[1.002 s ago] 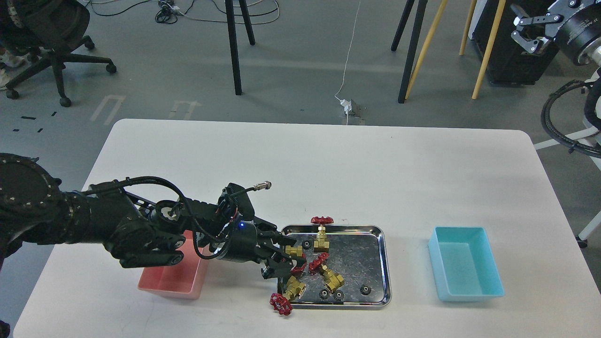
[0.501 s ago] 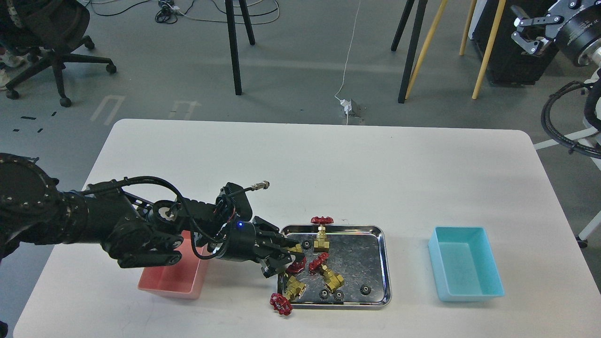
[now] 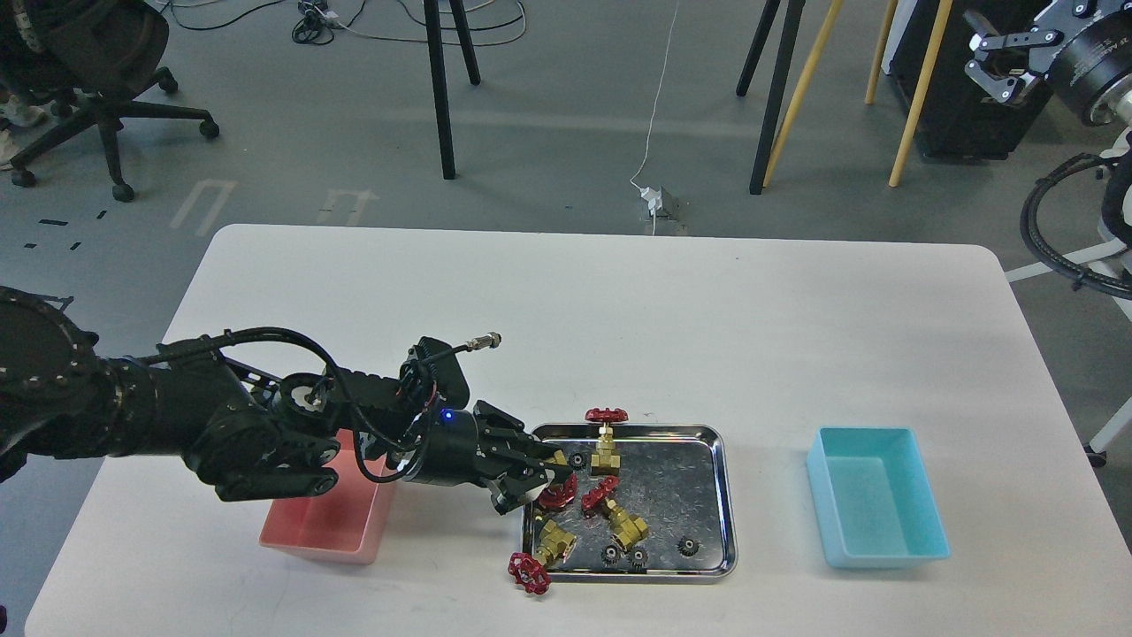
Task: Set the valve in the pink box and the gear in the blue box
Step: 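Close the left gripper on the red-handled valve, then lift the valve and carry it over the pink box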
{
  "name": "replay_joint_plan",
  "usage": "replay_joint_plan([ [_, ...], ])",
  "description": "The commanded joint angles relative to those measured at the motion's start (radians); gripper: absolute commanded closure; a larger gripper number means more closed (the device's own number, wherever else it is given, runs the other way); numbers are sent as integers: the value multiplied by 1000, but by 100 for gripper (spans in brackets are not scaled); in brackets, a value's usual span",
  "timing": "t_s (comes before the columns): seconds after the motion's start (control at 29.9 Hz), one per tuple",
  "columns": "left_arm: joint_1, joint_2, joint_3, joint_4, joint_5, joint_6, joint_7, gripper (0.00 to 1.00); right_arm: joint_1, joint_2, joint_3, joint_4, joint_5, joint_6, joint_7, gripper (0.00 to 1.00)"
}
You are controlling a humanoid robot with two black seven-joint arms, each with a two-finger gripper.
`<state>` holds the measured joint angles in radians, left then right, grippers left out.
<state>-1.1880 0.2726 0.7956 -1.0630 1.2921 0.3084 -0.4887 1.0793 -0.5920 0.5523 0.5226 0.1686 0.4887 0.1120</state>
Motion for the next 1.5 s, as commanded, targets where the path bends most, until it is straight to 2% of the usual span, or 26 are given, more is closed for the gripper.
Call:
replay_joint_plan([
  [0.0,-7,13,-7,-2,1,2,0,75,-1,0,0,-1,0,0,0,0],
  [0.07,-13,23,-21,-5,1,2,0,78,-1,1,0,-1,0,0,0,0],
  [0.2,-24,59,-52,-70,-1,-2,0,78,-2,1,0,-1,0,0,0,0],
  [0.37,-38,124,-61,-97,1,0,0,78,-4,1,6,-1,0,0,1,0],
  [0.63,-122,413,-134,-314,1,-2,0,78,-1,11,26,-1,0,0,0,0],
  [0.9,-84,667,-148,-442,79,0,0,78,85,46,8,1,-12,0,-2,0],
  [1.2,57,773,-150,-436,156,47,0,78,116,67,-5,2,-14,0,-2,0],
  [1.47,126,766,-150,-373,176,101,0,78,110,67,-3,7,-14,0,-2,0],
])
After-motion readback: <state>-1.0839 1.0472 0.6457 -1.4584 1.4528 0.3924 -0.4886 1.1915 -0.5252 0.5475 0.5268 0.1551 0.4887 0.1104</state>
